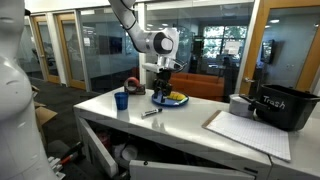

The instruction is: Take the marker out of the cup and put it on the table

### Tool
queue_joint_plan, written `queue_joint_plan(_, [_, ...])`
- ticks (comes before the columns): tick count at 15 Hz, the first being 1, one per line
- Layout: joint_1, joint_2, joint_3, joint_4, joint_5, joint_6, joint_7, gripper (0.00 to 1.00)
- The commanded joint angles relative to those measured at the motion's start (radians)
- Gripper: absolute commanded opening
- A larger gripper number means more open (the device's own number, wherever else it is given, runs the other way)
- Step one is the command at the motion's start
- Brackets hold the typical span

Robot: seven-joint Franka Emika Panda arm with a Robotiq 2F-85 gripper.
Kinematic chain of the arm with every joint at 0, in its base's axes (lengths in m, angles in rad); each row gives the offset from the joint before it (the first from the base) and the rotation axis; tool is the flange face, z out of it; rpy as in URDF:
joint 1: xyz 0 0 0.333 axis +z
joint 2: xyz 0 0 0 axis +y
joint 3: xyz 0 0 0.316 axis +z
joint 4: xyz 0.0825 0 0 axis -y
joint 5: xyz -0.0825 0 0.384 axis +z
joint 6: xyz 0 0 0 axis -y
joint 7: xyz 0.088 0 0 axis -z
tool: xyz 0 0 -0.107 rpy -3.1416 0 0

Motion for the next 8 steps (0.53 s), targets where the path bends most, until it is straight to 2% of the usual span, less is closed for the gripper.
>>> queue_joint_plan(1, [0.008, -0.033, 0.006, -0.009, -0.035, 0.019, -0.006, 0.98])
queue_joint_plan(3, [0.013, -0.087, 0.02, -0.036, -0.036, 0.03, -0.048, 1.0])
queue_joint_plan(6, [0.021, -0.204, 0.053, -0.085, -0.026, -0.008, -0.199, 1.0])
queue_joint_plan(7, [0.02, -0.134, 0.045, -0.026, -0.019, -0.007, -0.122, 1.0])
queue_joint_plan(8, [0.023, -0.161, 0.048, -0.038, -0.018, -0.01, -0.129, 1.0])
